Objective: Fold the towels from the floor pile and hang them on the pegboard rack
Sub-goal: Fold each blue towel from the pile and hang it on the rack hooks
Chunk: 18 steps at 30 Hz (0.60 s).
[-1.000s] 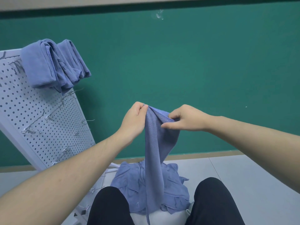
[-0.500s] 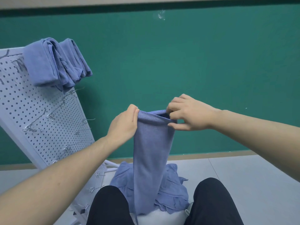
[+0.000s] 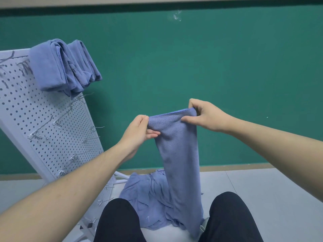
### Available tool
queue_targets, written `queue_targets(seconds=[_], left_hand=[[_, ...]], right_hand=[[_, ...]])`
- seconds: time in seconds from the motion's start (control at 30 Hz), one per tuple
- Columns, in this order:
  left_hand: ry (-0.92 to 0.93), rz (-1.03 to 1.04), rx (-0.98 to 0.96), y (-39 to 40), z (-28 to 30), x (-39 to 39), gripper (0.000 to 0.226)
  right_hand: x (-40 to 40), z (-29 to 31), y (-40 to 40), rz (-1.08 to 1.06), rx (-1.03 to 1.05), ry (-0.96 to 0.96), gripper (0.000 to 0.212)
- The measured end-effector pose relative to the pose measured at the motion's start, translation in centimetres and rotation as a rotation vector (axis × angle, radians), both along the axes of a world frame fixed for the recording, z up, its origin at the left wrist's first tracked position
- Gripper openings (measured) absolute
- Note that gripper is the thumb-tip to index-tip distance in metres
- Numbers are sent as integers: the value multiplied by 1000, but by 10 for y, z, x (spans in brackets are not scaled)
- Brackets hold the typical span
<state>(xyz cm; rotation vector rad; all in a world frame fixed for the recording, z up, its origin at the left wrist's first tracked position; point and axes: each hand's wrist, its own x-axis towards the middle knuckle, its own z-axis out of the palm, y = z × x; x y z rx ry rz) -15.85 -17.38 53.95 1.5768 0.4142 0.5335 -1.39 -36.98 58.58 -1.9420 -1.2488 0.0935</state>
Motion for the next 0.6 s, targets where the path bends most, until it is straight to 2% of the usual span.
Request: queue_targets(seconds=[0.03,0.1,0.17,0.23,0.3,0.37,0.43,0.53,0.6], left_hand=[[-6,-12,-20,-1,0,1,24],[-29,-55,-59,-2,1,1,21],[-55,-89,18,-2,2,-1,11],[-58,-80,140,-1,2,-3,11],[-83,-51,107,-1,5,-3,10],[-109,-11,100,-1,8,-2,12],[-112,9,170,-2,11,-2,13],[-119,-12,168,-3,13,-5,13],[-111,-53,100,-4,13,-5,12]], right_hand=[[1,0,0,-14,10,-1,42],[1,2,-3,-53,-25,-119,41],[-3,5,-7,-63,-51,-218,38],[-8,9,-11,-39,-39,-239,38],[-9,12,-11,-39,-35,-223,36],[-8,11,-10,-40,-26,-124,33],[-9,10,-8,-25,46,93,31],[-10,9,-5,-43,107,416,44],[-7,6,-4,-44,57,532,32]])
